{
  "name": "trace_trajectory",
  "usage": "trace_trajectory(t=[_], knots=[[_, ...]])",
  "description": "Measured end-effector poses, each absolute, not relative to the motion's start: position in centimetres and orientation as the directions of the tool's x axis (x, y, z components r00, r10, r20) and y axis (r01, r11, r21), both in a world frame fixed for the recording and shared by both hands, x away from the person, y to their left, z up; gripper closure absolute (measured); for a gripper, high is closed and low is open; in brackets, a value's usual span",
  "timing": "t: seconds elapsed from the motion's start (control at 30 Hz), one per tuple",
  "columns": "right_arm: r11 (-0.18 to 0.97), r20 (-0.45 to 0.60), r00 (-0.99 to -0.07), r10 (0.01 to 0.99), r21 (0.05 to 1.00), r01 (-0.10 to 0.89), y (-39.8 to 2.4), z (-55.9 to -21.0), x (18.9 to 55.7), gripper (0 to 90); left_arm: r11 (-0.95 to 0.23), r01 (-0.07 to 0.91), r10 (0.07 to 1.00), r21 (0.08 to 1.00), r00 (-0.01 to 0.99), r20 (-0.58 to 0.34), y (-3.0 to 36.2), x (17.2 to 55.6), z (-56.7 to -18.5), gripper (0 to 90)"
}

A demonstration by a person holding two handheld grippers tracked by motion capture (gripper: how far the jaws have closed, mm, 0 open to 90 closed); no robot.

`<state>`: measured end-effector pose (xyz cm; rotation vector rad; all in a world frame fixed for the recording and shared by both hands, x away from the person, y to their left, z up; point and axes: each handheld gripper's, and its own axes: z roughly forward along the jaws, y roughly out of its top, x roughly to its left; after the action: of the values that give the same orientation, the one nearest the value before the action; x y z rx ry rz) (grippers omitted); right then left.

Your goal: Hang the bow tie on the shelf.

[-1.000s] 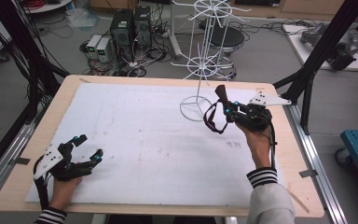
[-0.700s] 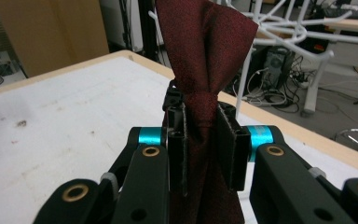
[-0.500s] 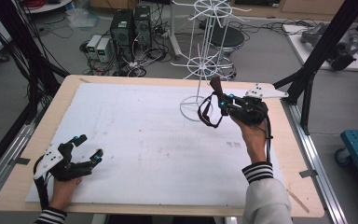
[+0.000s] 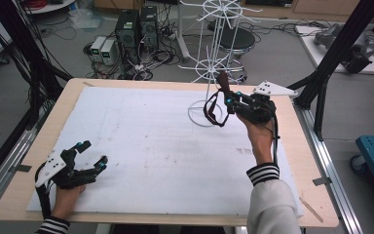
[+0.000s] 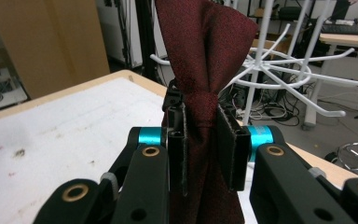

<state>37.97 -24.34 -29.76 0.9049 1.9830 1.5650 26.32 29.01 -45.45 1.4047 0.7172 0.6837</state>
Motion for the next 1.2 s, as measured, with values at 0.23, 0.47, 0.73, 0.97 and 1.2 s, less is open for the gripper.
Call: trace_trajectory(t=[0.23,0.47,0.73,0.97,1.2], knots=[[0.128,0.051,-0.673,0.738,0.969,0.213,-23.9,-29.3,38.7,76.0,0.052,-0.002,0.785,0.999,0.619,-0.040,29.0,26.3,-45.4,13.9],[0.119,0.051,-0.663,0.747,0.971,0.209,-23.3,-29.0,39.5,76.0,0.053,-0.002,0.785,0.999,0.618,-0.040,29.0,26.3,-45.4,13.9],[0.100,0.077,-0.643,0.762,0.967,0.235,-23.3,-29.5,40.2,76.0,0.053,-0.001,0.785,0.999,0.618,-0.041,29.0,26.3,-45.4,13.9],[0.094,0.101,-0.630,0.770,0.959,0.268,-23.2,-29.9,40.5,75.9,0.052,-0.001,0.785,0.999,0.619,-0.041,29.0,26.3,-45.4,13.9],[0.084,0.118,-0.608,0.785,0.953,0.293,-23.1,-30.3,40.7,75.9,0.052,-0.001,0.785,0.999,0.619,-0.040,29.0,26.3,-45.4,13.9]])
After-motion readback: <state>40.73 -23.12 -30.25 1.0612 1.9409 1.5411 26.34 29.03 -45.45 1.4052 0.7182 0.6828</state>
